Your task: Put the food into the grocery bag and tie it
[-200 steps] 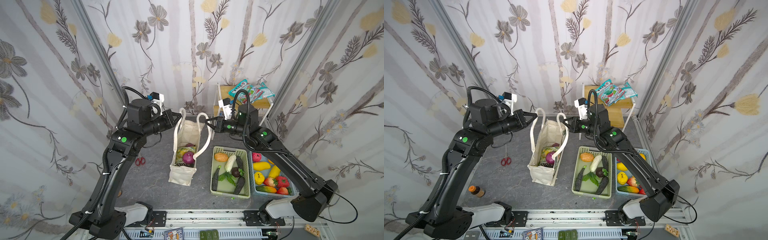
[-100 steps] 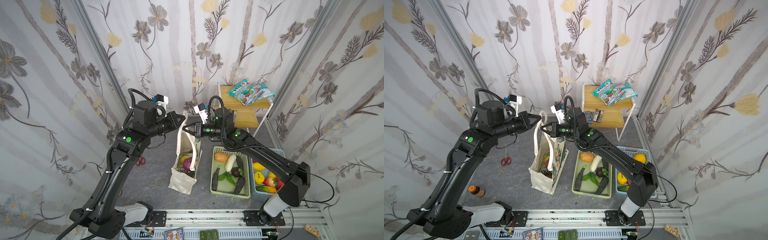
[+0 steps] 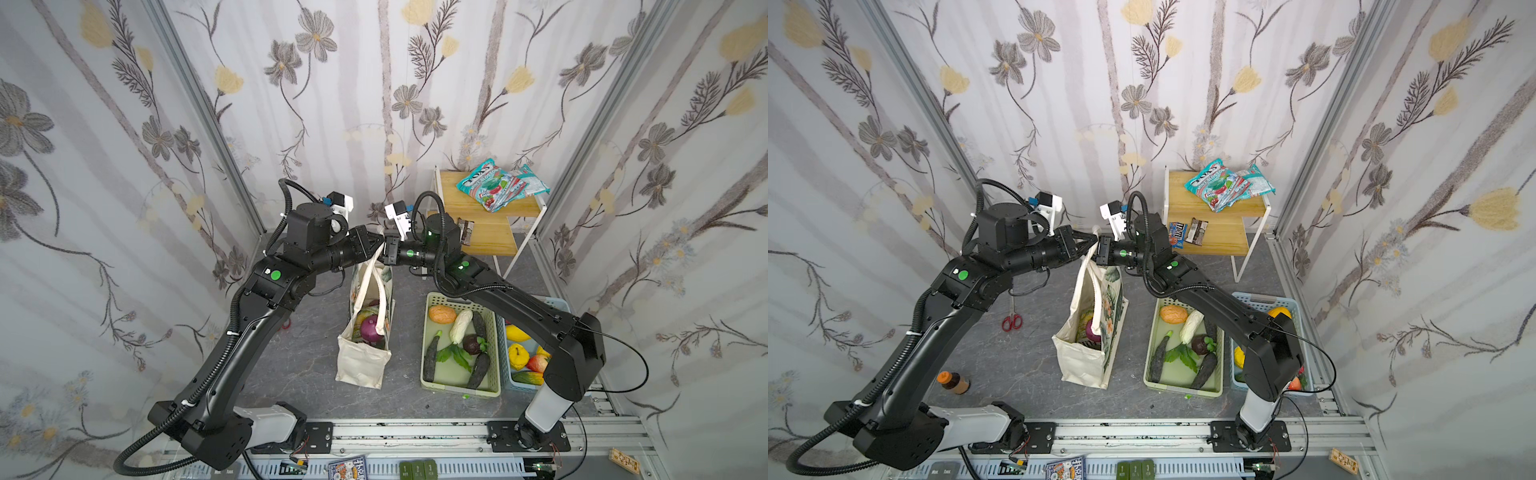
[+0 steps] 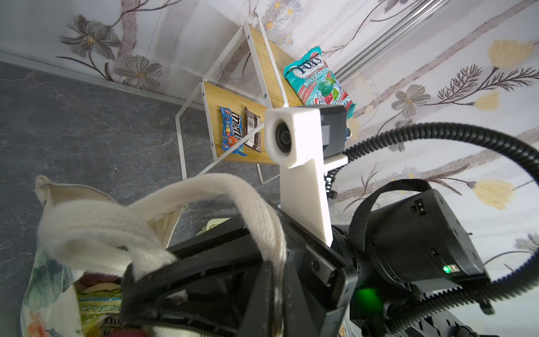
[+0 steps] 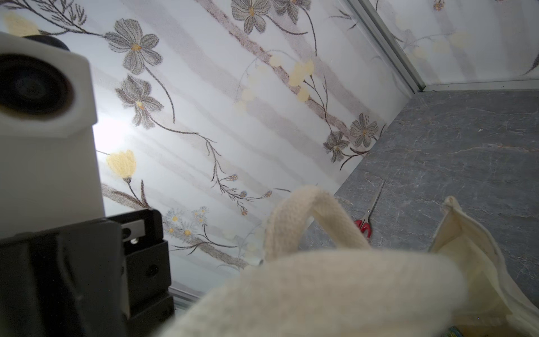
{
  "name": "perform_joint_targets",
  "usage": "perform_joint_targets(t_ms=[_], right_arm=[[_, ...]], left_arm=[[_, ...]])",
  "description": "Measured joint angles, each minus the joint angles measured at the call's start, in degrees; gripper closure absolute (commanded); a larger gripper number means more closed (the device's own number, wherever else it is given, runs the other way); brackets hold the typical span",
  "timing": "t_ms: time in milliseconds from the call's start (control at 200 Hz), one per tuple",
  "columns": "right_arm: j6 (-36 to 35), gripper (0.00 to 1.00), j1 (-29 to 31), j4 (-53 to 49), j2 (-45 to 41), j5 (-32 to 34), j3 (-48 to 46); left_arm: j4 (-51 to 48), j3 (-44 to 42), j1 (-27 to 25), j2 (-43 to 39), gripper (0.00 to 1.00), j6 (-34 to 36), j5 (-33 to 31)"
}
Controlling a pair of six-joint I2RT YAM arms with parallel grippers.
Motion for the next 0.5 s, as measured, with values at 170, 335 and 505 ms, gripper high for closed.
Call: perform_joint_targets(t_ms=[170,335,505], right_arm=[[3.0,0.9,-0.1,6.4,0.2,-0.7,-2.5],[5.1,0.9,-0.1,11.8,-0.1,-1.7,-6.3],[6.0,0.89,0.0,15.7,-0.5,-2.5,-7.0]], left_arm=[[1.5,-0.5,-0.1,0.0,0.74,0.0,-0.4],[0.0,-1.6,-0.3,-1.7,0.42,0.7,-3.0],[-3.1,-1.8,0.0,-4.8,0.4,2.6,-6.5]])
